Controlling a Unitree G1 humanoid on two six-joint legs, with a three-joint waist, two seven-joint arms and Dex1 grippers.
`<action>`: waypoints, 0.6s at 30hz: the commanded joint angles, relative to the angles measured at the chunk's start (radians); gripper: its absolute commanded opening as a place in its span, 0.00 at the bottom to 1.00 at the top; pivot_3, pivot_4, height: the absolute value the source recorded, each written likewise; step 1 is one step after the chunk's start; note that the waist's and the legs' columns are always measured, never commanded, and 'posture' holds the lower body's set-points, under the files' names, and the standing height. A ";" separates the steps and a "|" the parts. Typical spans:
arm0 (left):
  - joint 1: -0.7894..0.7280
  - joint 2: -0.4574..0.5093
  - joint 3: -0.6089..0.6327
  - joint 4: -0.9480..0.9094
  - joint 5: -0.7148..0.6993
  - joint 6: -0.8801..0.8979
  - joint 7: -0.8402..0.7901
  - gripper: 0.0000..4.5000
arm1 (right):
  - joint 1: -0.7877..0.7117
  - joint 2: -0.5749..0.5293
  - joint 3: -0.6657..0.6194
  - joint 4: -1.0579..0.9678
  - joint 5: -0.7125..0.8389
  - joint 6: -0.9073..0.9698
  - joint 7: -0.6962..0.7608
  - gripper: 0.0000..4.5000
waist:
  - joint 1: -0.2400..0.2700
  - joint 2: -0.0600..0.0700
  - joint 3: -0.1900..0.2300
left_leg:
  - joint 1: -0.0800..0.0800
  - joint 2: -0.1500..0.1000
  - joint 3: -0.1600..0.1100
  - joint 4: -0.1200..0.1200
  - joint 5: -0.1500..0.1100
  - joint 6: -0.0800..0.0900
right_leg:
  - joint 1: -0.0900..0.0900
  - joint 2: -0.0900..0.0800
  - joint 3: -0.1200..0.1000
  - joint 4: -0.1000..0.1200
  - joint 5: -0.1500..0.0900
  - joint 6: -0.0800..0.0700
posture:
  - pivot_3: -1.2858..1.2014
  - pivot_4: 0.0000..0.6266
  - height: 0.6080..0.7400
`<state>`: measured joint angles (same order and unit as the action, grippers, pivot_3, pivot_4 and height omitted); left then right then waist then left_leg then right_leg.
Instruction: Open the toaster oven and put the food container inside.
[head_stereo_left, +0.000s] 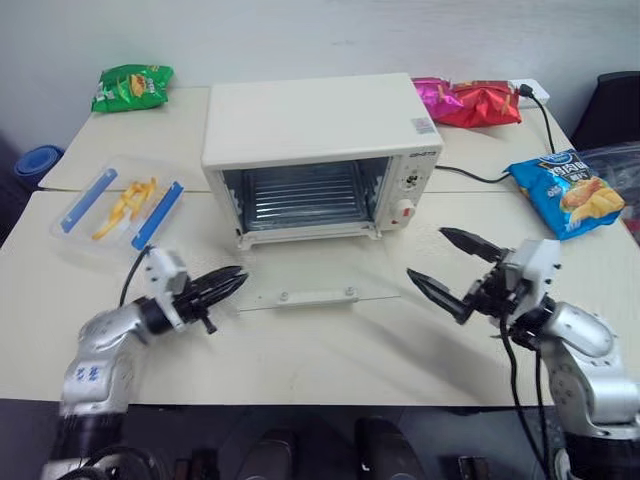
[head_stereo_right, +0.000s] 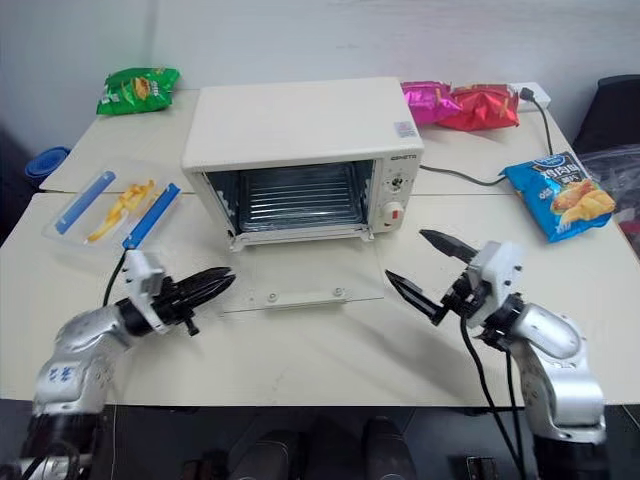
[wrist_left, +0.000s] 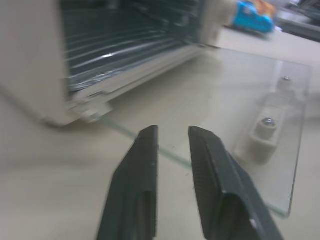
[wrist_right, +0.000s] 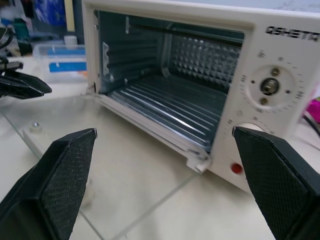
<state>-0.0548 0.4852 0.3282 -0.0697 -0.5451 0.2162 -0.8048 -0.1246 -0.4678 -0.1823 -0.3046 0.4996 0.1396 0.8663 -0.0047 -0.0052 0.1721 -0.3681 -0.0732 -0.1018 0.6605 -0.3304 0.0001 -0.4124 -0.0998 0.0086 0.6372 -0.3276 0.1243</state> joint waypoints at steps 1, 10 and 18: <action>0.086 -0.057 0.268 -0.082 -0.162 0.044 0.221 0.45 | -0.047 0.043 0.045 -0.006 0.018 -0.058 0.015 1.00 | 0.003 0.000 0.000 | 0.000 0.000 0.000 0.000 0.000 0.000 | 0.000 0.000 0.000 0.000 0.000 0.000 | 0.52 0.24 1.00; 0.339 -0.131 0.625 -0.109 -0.371 0.160 0.514 0.99 | -0.105 0.093 0.136 0.071 -0.049 -0.227 0.075 1.00 | 0.019 -0.002 -0.001 | 0.000 -0.001 -0.002 0.003 -0.002 0.000 | 0.003 0.000 0.001 -0.002 0.000 0.000 | 0.52 0.24 1.00; 0.105 0.031 0.626 -0.104 -0.541 0.383 0.833 0.99 | -0.115 0.066 0.097 0.130 -0.090 -0.336 0.059 1.00 | 0.033 -0.004 -0.002 | 0.000 -0.001 -0.005 0.004 -0.001 0.000 | 0.004 0.000 0.001 -0.001 0.001 -0.001 | 0.52 0.24 1.00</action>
<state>0.1062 0.4564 0.9534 -0.1405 -1.0199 0.5616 -0.0274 -0.2296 -0.3919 -0.0545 -0.1582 0.4076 -0.1624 0.9385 0.0285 -0.0088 0.1703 -0.3684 -0.0742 -0.1069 0.6645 -0.3314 -0.0004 -0.4085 -0.0996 0.0091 0.6368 -0.3270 0.1231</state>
